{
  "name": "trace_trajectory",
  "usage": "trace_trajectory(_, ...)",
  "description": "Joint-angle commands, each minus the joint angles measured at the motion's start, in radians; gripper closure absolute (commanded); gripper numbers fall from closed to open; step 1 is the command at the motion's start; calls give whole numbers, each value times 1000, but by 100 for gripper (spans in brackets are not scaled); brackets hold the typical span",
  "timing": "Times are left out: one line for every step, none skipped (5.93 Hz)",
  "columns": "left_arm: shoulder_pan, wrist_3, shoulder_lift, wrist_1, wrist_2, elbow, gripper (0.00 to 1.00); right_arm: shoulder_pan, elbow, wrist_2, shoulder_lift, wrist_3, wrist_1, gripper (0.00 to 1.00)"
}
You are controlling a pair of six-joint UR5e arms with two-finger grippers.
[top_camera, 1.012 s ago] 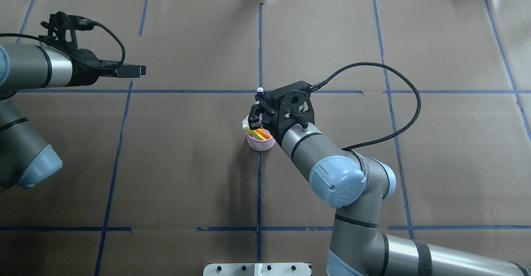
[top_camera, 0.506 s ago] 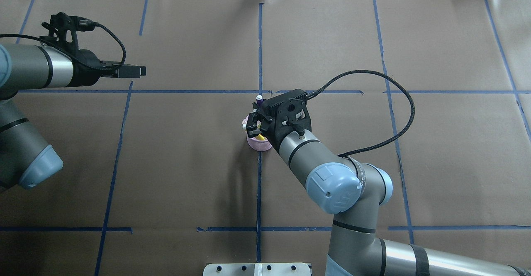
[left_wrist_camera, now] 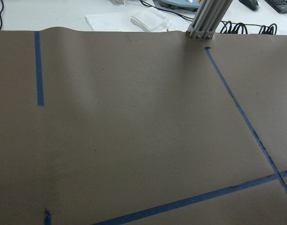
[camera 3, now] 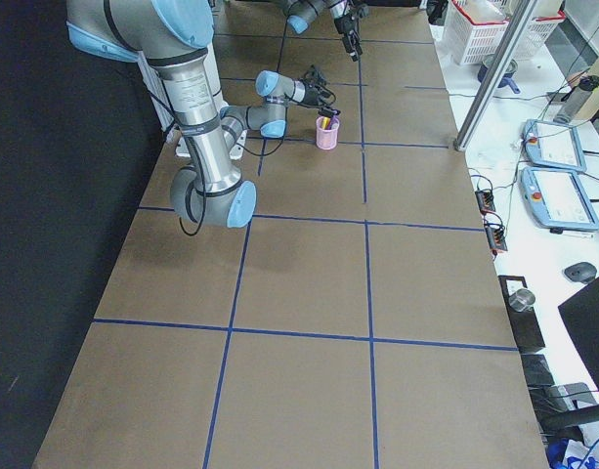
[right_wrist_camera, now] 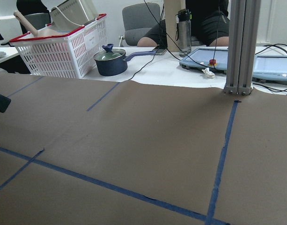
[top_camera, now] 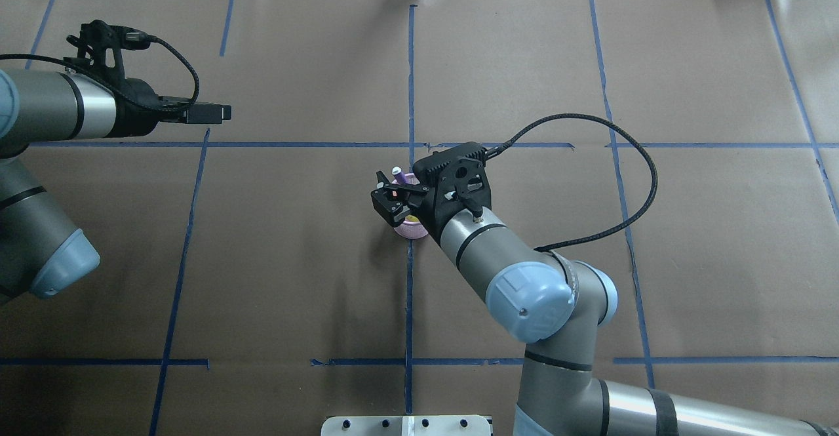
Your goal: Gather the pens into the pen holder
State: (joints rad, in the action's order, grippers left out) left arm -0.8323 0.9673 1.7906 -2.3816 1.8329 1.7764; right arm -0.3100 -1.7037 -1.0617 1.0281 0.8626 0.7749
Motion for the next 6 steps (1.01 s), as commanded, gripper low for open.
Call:
trace_trajectory(-55,-11,0,15,113,-11,0,-137,-115,-286,10,-7,200,0)
trace_trajectory(-135,-42,0,80,222,-12,0,-220,-195,-428,19,-8,375,0)
trace_trajectory(-199,-183,3,213,294,-11,0,-353,-221,-601,76,-13,464,0)
trace_trajectory(-252,-276,1,299,330,-9,0,-550,-215,-844,119,-119,619,0)
trace_trajectory(-269,-326,4,349,332,-12,0,-698,-218,-922,112,-346,931,0)
trace_trajectory(-274,-329,7,381,336,6,0,-836,-215,-929,116,-642,1110,0)
